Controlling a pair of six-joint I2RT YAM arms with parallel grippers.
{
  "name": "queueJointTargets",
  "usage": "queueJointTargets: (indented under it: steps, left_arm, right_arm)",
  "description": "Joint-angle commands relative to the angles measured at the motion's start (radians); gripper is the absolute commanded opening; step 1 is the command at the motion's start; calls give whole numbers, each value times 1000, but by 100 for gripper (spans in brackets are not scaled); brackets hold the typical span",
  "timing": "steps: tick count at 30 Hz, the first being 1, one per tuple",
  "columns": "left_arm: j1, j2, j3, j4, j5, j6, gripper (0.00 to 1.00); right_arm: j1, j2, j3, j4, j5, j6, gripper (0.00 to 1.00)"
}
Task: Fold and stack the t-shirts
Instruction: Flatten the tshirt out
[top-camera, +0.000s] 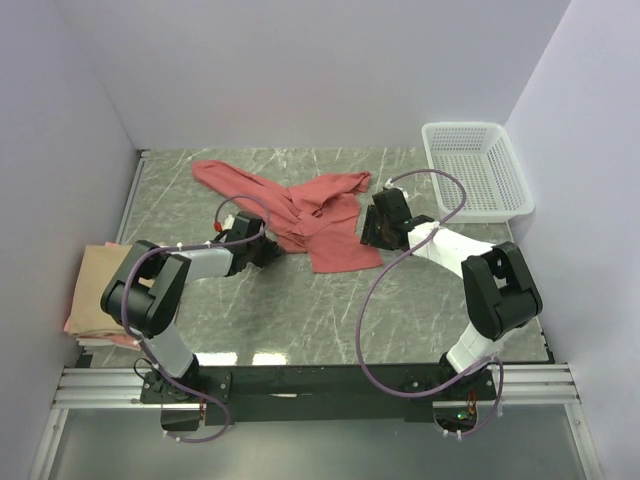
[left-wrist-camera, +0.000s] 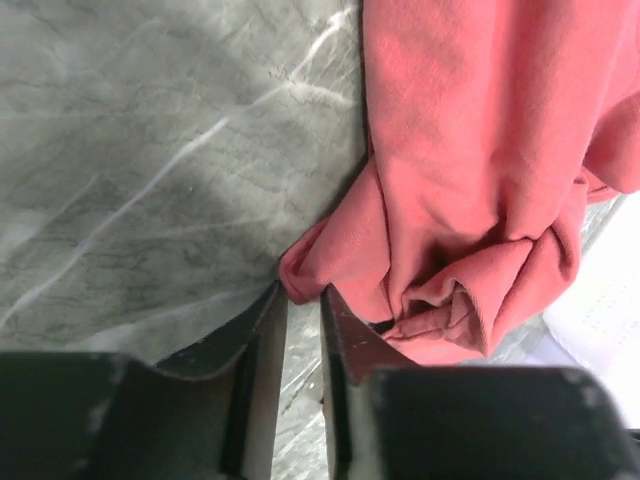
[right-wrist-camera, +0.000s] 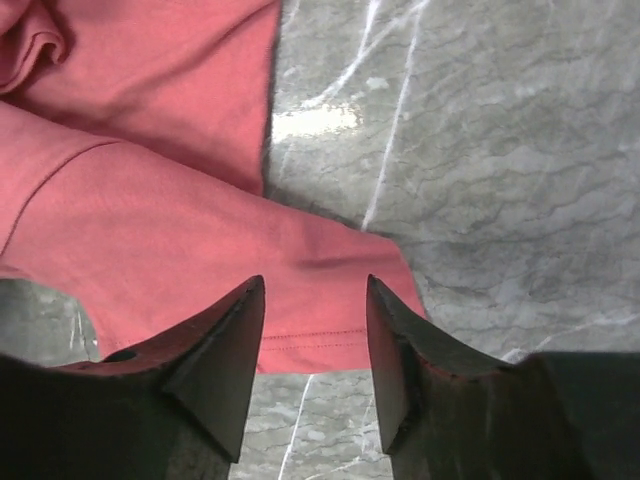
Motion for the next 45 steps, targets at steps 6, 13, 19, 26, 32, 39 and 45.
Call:
queueJointTargets:
  steps: [6,13,19,26,32,39,45]
  left_arm:
    - [0,-33,46,-7,-85,9,11]
    - [18,-104,35,-50,-113,46,1]
    - [34,-143,29,-65,-108,72,1]
    - [73,-225,61,-162,-136,145,1]
    - [147,-341,128,-287,-179,236,1]
    - [213,-502,198,-436,-234,326,1]
    - [354,-607,195,-507,-199,369,1]
  right_arm:
    - [3,66,51,57,-34,-51,56]
    - [7,118,45,100,-71,-58,57]
    - [37,101,14,121,-86,-40,42]
    - [37,57,40,52,-58,-6,0]
    - [-23,-99,107,-61,-2,-3,0]
    - [-78,-173,155,-115,-70,-46,6]
    - [-57,-61,123,-32,-137,-49,39]
